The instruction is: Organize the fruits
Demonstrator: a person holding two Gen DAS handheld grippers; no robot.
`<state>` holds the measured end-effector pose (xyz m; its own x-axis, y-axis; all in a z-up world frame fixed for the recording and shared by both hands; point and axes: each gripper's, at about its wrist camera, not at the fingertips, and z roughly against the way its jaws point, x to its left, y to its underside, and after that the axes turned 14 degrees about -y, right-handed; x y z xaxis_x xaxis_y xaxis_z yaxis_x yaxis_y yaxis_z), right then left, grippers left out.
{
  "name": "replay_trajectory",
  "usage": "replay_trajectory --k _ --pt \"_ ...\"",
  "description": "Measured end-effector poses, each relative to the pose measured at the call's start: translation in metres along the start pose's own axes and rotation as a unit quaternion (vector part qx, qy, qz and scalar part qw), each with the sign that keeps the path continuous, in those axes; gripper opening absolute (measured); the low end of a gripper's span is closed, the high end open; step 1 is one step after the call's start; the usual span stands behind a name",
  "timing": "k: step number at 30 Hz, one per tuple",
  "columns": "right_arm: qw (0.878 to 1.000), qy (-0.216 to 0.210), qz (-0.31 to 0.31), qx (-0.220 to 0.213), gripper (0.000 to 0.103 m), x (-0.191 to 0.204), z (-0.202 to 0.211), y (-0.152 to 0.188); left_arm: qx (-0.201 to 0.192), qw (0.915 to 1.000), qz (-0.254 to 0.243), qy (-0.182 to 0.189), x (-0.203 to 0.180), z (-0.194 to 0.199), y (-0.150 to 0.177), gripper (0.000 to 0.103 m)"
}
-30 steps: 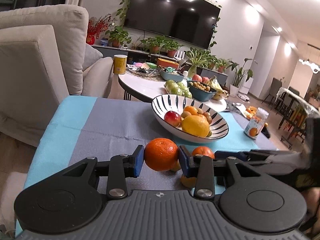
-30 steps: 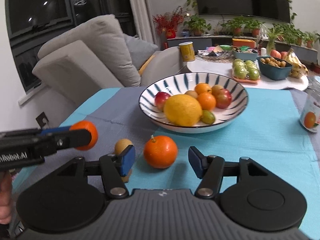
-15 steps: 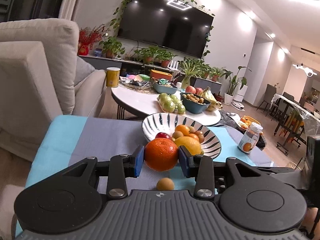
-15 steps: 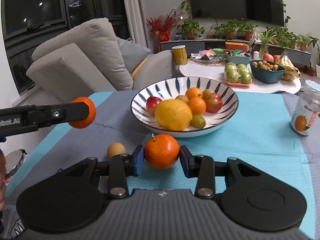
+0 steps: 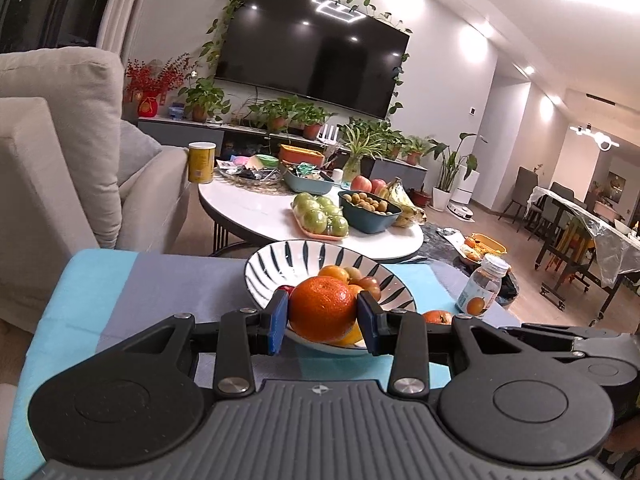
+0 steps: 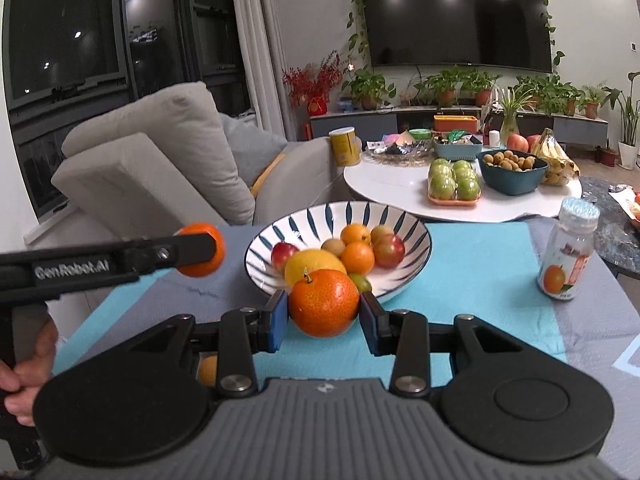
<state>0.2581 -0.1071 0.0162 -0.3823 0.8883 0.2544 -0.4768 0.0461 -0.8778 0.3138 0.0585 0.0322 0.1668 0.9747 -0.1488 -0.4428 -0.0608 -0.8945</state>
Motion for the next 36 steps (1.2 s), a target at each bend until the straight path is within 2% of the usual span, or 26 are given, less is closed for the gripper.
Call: replay_trajectory --k 20,30,36 --pt "1.000 0.016 0.000 -0.017 0.061 -0.021 -0.003 -0.016 -0.005 0.9999 0.001 0.012 -0.008 -0.028 -0.012 0.035" --pt "1.000 0.014 -0.009 -0.021 0.061 -0.037 -0.017 -0.027 0.014 0.9986 0.047 0.021 0.014 -0.069 -0.017 0.035" --pt "1.000 0.000 -0.009 -0.017 0.061 -0.042 -0.035 -0.035 0.023 0.9973 0.066 0.021 0.021 -0.093 -0.017 0.035"
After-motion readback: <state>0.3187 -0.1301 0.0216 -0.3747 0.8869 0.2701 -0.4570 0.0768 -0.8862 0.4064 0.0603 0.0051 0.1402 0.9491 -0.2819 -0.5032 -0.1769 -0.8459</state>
